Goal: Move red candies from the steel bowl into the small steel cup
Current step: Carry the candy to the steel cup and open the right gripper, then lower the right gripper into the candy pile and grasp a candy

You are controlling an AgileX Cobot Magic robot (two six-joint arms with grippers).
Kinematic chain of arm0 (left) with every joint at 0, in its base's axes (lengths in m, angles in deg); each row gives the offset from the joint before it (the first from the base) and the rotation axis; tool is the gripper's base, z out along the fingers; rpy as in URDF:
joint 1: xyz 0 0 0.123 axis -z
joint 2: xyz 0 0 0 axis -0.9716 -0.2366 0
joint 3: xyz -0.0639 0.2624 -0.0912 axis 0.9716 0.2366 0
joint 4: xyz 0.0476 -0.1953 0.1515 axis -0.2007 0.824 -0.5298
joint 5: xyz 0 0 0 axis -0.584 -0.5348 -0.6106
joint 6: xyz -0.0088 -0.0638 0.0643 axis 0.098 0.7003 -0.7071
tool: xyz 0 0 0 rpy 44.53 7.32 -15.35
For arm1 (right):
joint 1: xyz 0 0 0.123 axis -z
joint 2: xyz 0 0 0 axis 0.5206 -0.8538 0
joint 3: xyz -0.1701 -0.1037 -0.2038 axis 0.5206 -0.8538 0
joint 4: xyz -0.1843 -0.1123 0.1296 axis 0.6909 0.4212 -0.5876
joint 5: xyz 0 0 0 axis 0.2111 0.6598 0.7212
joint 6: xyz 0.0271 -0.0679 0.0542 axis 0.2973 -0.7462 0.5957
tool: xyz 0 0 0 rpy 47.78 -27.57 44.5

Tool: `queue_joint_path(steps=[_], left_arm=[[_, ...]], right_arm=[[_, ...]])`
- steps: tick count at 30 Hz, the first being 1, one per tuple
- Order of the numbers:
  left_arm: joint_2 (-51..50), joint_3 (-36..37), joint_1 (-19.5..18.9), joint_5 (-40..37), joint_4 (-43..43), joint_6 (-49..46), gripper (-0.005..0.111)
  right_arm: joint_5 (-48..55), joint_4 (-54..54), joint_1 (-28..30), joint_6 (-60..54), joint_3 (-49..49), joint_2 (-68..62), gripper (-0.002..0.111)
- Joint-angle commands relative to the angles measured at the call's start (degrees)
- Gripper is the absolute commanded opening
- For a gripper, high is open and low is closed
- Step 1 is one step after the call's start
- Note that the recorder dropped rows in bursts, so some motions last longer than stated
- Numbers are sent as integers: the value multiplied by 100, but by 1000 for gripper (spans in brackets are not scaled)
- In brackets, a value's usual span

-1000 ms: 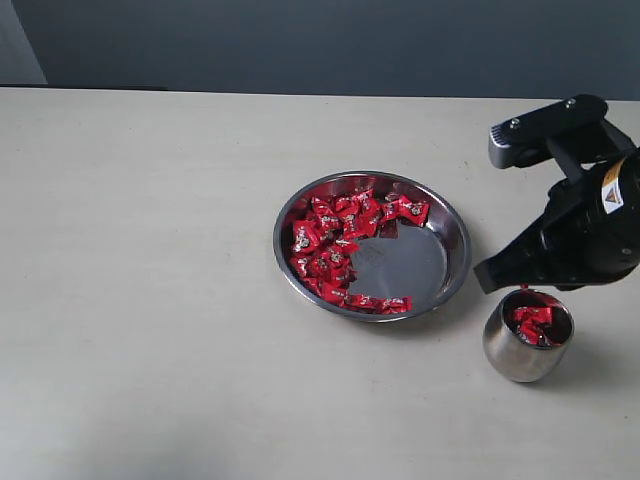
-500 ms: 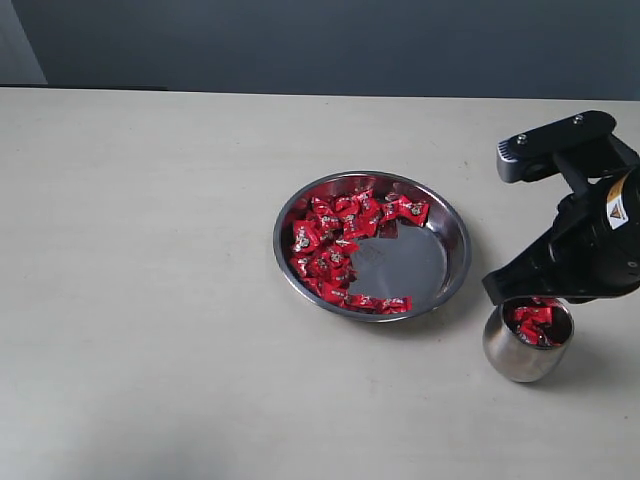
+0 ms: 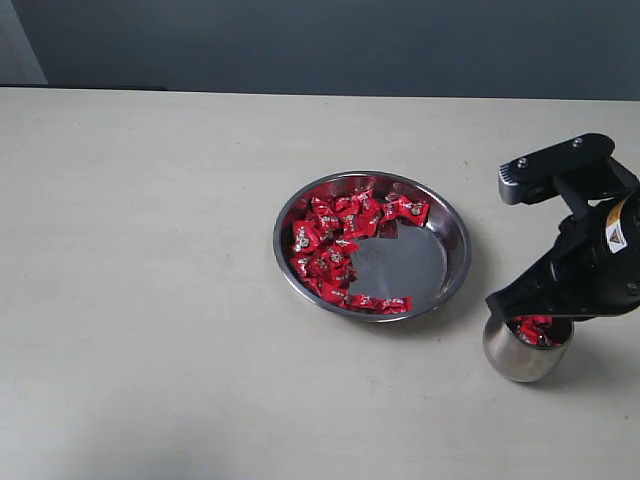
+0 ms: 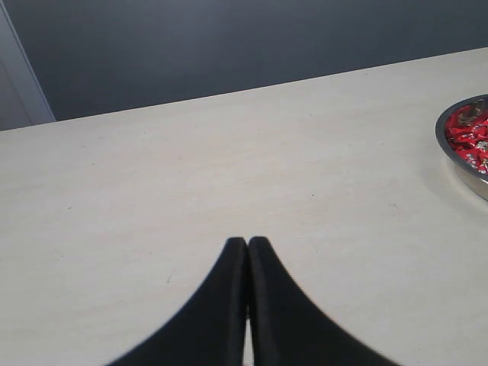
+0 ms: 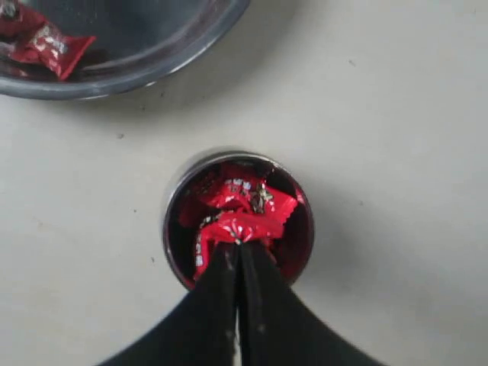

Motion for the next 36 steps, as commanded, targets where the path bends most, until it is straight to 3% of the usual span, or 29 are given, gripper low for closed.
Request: queue_joint_path(steps=[1, 8, 15, 22, 30, 36], left_arm=[[25, -6, 47, 30, -9, 32, 0], [25, -6, 47, 30, -9, 32, 0], [25, -6, 47, 30, -9, 32, 0], [25, -6, 47, 30, -9, 32, 0], [25, -6, 47, 30, -9, 32, 0], [25, -6, 47, 30, -9, 32, 0]], right_arm=[[-161, 190, 3, 209, -29, -118, -1], [-233, 316, 3, 307, -29, -446, -1], [-241, 392, 3, 307, -29, -565, 20], [-423, 447, 3, 310, 105, -579, 20], [-219, 465, 3, 297, 945, -486, 20], [-1046, -150, 3, -225, 1133, -608, 20]])
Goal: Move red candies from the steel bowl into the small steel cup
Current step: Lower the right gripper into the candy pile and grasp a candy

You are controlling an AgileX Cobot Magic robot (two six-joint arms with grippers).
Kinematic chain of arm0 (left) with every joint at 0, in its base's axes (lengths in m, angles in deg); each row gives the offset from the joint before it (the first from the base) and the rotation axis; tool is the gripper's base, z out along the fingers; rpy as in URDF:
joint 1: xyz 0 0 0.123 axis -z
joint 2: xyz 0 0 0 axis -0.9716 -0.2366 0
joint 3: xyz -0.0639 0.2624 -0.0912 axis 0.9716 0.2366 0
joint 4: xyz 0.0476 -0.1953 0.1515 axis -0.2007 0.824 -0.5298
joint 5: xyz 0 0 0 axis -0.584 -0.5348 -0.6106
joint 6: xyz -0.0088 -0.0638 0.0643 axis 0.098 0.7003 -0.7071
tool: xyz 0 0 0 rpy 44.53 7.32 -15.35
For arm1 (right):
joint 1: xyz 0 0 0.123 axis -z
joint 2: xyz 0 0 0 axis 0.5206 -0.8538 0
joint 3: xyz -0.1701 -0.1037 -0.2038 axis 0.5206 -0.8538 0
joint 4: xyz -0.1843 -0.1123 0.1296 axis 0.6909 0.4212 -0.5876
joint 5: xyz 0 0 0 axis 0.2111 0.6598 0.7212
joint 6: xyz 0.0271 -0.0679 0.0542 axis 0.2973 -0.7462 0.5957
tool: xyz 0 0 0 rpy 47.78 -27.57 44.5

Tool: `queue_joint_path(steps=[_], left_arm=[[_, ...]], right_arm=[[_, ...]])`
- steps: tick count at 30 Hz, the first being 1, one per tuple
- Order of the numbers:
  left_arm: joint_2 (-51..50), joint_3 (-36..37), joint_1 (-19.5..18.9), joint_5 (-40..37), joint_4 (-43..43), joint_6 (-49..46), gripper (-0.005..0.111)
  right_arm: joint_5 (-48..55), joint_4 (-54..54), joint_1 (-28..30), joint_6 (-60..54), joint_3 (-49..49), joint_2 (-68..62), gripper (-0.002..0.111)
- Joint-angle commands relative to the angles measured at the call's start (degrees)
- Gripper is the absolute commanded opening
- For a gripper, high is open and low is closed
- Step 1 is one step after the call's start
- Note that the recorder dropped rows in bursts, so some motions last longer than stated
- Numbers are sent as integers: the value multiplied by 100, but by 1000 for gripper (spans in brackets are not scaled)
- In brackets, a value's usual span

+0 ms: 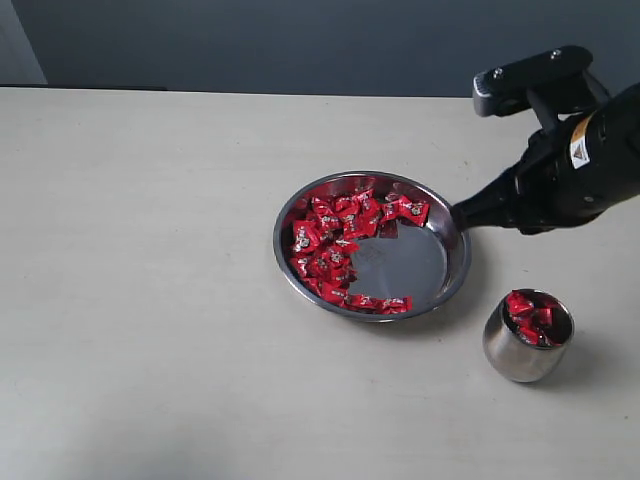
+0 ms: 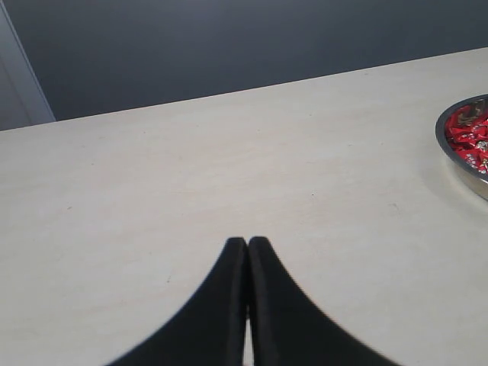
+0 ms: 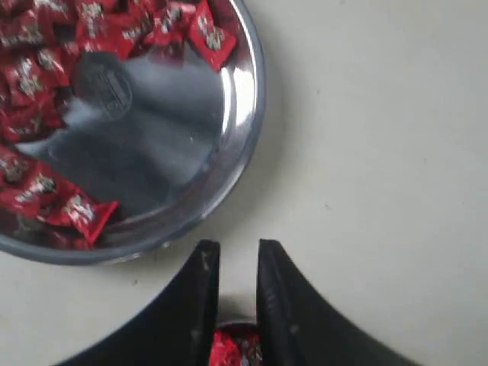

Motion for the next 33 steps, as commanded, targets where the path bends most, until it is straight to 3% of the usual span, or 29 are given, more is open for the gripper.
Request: queue_joint_path(steps=[1, 10, 12, 13, 22, 33], left_arm=[[25, -6, 47, 30, -9, 32, 0], [25, -6, 47, 30, -9, 32, 0], [25, -6, 47, 30, -9, 32, 0], [25, -6, 47, 30, -9, 32, 0], [25, -6, 47, 30, -9, 32, 0], [25, -6, 47, 30, -9, 32, 0]], right_arm=[[-777, -804, 3, -791, 86, -149, 20], [-1516, -2840, 3, -2955, 237, -1190, 20], [-1323, -3102, 3, -3320, 574, -1688, 26], [-1126, -3284, 3, -3599, 853, -1958, 35], [-625, -4010, 3, -4139, 2136, -3530, 38], [-818, -4085, 3, -4164, 2320, -4178, 38]])
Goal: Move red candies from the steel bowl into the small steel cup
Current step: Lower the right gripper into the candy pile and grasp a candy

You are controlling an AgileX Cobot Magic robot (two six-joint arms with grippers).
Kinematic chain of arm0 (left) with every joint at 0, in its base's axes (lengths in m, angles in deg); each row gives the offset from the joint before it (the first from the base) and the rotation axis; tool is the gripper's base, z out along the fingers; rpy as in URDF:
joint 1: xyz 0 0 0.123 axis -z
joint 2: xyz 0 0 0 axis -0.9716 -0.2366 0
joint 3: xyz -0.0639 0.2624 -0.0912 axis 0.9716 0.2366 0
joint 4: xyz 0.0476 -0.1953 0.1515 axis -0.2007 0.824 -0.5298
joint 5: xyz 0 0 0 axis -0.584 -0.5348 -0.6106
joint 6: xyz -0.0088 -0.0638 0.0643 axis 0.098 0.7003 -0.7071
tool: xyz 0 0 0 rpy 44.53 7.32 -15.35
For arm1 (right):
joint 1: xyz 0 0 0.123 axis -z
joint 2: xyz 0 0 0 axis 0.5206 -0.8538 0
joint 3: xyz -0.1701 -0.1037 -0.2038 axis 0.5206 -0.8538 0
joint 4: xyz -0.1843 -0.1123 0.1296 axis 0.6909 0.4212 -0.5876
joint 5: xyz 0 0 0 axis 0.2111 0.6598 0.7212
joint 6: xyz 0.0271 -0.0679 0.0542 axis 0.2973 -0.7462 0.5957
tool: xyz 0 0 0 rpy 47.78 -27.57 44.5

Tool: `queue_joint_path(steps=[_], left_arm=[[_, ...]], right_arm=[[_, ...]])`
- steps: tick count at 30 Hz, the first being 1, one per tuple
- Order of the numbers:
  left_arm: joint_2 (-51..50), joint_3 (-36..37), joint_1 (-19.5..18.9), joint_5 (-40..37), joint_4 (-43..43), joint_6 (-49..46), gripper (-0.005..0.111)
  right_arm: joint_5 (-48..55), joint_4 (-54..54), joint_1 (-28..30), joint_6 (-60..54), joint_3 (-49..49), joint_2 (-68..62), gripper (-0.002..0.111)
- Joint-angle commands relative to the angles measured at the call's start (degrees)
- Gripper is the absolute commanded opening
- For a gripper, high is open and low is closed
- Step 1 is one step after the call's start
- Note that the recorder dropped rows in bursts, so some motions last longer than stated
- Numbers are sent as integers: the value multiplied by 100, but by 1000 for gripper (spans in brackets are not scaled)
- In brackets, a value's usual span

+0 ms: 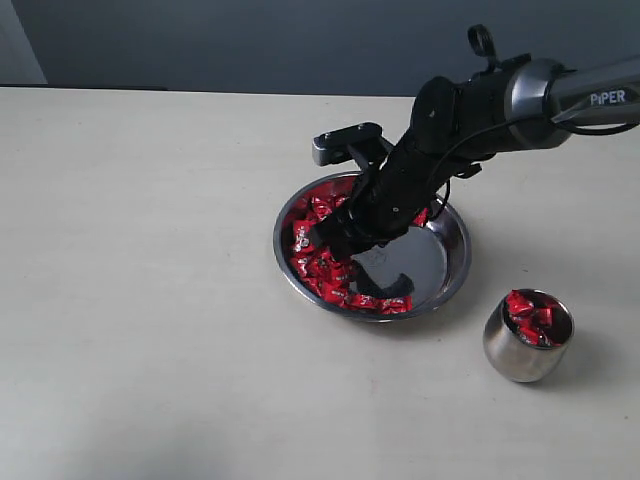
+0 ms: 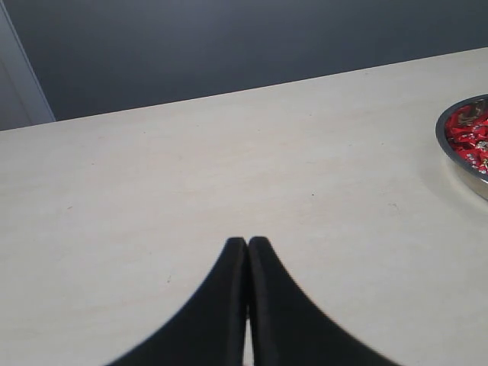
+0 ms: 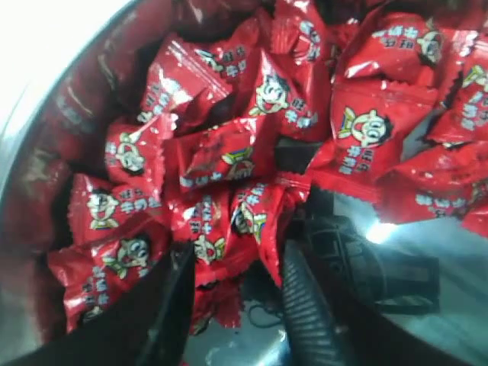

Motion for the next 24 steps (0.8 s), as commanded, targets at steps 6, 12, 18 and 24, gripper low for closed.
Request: queue_joint_path(steps=[6, 12, 18, 24], left_arm=[[25, -6, 47, 30, -9, 32, 0], [25, -6, 47, 30, -9, 32, 0], [25, -6, 47, 30, -9, 32, 0], [25, -6, 47, 30, -9, 32, 0]], right_arm=[[-366, -35, 3, -66, 108, -130, 38], [-199, -35, 3, -66, 252, -143, 38], [-91, -22, 3, -66, 316, -309, 34], [-104, -12, 3, -66, 331, -309, 34]])
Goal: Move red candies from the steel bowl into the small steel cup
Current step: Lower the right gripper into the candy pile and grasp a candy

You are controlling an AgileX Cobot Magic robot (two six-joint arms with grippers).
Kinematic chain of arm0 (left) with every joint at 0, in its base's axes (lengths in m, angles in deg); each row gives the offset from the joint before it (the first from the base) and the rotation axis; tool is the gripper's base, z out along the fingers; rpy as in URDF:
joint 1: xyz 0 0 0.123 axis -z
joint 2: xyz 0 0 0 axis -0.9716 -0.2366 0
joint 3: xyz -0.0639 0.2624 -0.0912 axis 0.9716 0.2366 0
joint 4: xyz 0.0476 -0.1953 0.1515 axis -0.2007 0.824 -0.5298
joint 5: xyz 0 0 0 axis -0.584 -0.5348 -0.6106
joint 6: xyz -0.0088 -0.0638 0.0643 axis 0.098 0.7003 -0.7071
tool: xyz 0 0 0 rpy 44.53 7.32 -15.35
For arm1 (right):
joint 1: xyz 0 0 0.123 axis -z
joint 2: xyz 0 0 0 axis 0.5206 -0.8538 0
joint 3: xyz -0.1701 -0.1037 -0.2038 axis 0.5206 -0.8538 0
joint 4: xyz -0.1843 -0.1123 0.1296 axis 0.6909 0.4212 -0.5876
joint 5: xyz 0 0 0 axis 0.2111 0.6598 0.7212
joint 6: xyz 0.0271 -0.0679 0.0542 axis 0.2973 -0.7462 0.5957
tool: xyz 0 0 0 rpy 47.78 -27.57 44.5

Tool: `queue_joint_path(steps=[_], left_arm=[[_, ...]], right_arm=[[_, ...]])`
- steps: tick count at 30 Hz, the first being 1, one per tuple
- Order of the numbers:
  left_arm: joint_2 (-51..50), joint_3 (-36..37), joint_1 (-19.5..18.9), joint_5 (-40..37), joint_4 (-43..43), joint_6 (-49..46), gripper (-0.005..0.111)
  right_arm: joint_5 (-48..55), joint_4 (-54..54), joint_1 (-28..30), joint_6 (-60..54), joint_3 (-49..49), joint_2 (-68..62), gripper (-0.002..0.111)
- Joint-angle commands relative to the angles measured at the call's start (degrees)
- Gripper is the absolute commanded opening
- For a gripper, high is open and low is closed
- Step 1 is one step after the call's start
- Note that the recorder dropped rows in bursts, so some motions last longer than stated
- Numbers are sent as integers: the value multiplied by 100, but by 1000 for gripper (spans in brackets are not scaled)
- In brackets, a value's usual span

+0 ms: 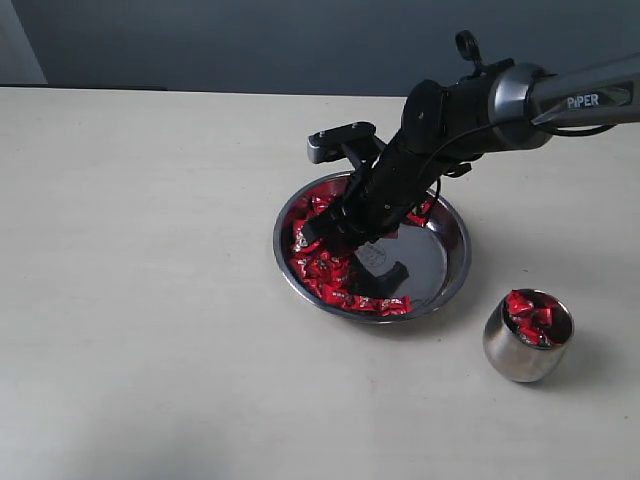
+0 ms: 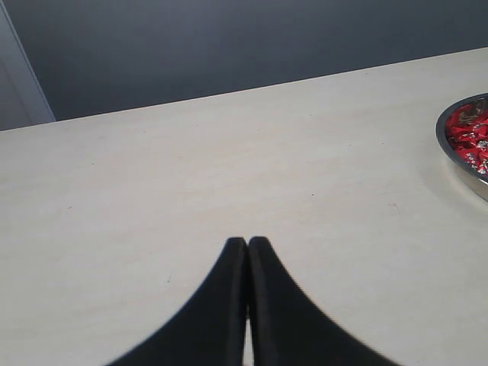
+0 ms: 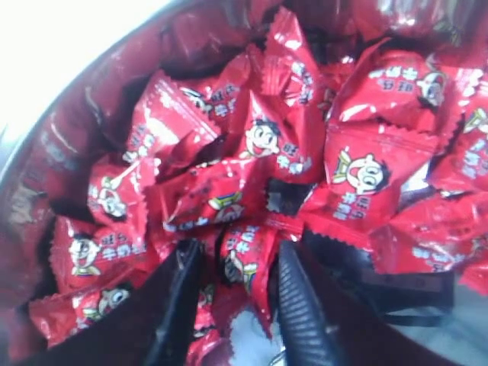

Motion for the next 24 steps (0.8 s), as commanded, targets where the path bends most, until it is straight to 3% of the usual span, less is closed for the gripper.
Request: queue_joint_path(steps=[1, 5, 11, 24], left_arm=[[25, -6, 47, 30, -9, 32, 0], [25, -6, 47, 30, -9, 32, 0], [25, -6, 47, 30, -9, 32, 0], [25, -6, 47, 30, -9, 32, 0]], right_arm=[[-10, 32, 3, -42, 33, -30, 34], [32, 32, 3, -42, 33, -30, 29], [105, 44, 3, -42, 33, -30, 6], [340, 297, 3, -26, 33, 413, 6]])
